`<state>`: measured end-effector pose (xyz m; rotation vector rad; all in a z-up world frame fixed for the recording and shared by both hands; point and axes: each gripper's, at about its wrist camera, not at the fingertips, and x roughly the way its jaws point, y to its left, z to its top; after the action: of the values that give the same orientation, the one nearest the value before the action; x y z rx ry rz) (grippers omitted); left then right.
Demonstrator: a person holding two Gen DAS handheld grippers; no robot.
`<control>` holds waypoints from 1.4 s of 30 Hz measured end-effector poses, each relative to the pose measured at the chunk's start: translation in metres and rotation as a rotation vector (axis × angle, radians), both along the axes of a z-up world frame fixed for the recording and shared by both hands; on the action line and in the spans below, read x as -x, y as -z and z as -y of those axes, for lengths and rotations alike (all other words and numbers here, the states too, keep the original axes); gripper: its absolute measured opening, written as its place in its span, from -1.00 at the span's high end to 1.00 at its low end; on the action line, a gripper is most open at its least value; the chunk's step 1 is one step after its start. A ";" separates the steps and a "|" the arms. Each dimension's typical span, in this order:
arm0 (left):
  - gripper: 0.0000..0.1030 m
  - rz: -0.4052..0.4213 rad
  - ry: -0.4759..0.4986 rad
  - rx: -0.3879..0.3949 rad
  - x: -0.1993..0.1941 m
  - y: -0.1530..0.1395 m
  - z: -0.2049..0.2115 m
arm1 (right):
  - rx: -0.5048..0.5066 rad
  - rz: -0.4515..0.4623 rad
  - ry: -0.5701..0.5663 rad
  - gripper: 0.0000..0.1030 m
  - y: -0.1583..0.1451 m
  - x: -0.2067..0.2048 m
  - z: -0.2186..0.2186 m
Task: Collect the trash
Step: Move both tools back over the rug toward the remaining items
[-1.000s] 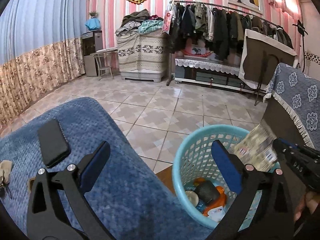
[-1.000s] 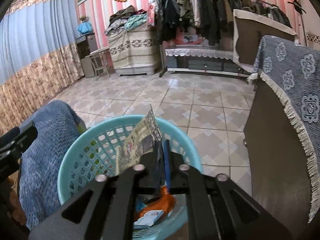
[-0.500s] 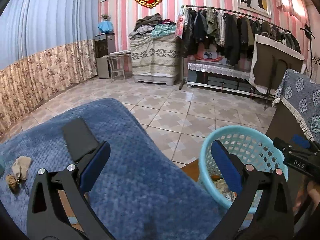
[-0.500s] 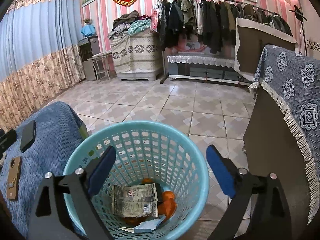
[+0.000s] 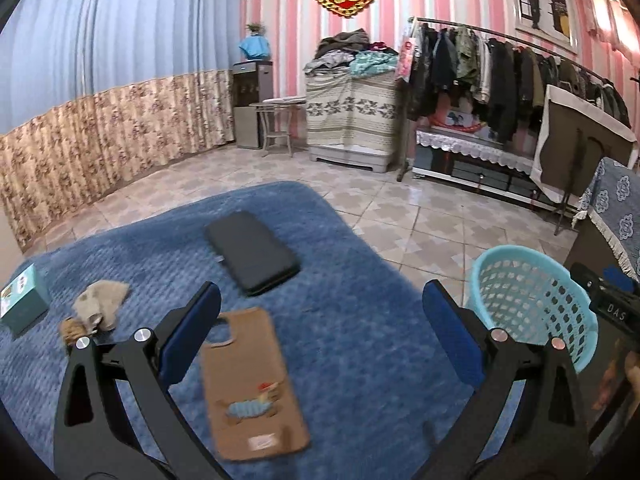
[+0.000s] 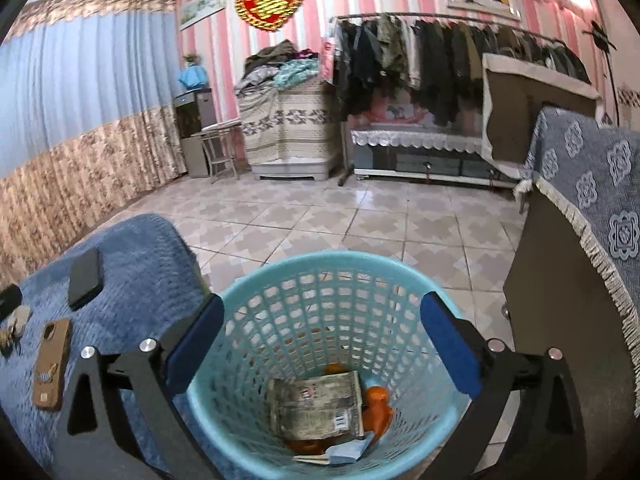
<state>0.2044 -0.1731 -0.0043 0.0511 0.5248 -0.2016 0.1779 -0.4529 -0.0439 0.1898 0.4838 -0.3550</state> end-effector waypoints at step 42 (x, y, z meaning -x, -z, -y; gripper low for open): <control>-0.87 -0.202 -0.350 0.067 -0.044 0.077 -0.280 | 0.158 -0.126 -0.341 -0.90 0.027 -0.026 -0.180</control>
<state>0.2482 0.1071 -0.0817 -0.1273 0.7185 0.1190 0.2040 -0.2726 -0.0711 -0.0702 0.5989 -0.0706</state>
